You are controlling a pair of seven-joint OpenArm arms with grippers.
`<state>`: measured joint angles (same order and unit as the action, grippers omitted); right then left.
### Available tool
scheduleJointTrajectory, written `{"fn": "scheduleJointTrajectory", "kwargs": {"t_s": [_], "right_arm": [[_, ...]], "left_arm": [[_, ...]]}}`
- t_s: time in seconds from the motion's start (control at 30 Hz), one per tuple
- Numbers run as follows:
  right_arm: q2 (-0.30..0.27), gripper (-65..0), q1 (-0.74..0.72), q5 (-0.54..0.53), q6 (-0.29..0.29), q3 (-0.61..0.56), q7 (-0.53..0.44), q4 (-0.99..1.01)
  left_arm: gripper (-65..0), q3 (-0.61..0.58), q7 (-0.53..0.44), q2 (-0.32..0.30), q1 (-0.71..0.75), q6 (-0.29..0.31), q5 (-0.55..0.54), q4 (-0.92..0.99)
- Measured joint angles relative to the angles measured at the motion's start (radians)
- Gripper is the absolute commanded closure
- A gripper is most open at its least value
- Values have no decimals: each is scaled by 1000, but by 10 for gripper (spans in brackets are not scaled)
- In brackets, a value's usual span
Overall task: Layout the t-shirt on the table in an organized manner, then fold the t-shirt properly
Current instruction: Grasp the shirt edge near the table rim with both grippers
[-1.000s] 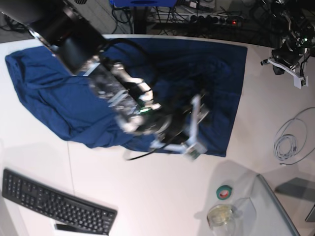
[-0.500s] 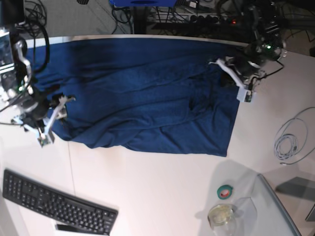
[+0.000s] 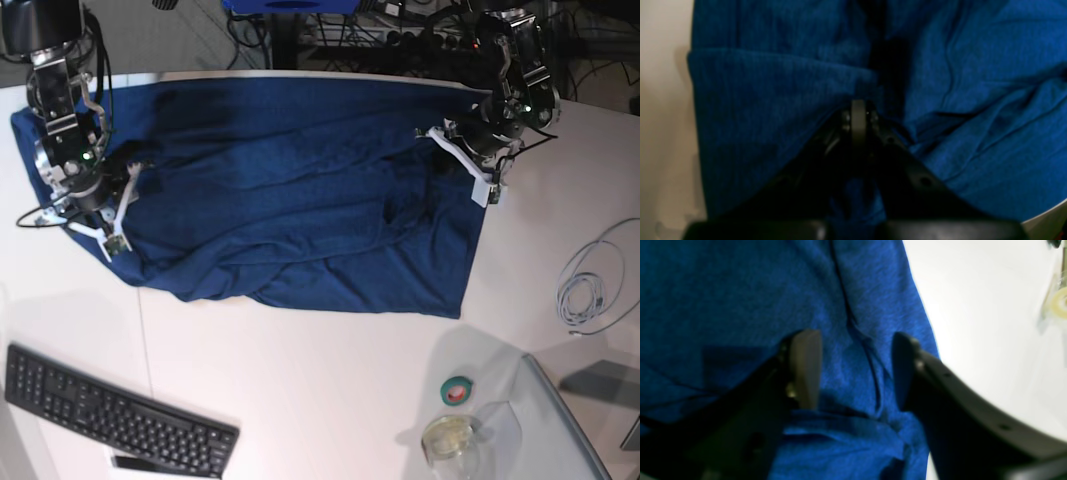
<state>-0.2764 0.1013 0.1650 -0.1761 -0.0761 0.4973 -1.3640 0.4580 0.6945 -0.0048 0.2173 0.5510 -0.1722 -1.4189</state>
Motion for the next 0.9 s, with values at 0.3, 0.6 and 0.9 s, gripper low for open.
{"fn": "scheduleJointTrajectory", "kwargs": {"t_s": [0.3,0.6,0.9], "right_arm": [[0,-179,-66,-2,0,7,0,87],[3,-114,-126,0,0,7,-10,196],[7,0,-141,-3,0,52,0,201]], "left_arm": [[0,2,-39,-41,2,19,-42,66],[0,1,-44,-46,2,23,-42,67],[0,1,-40,-46,-1,23,-41,67]]}}
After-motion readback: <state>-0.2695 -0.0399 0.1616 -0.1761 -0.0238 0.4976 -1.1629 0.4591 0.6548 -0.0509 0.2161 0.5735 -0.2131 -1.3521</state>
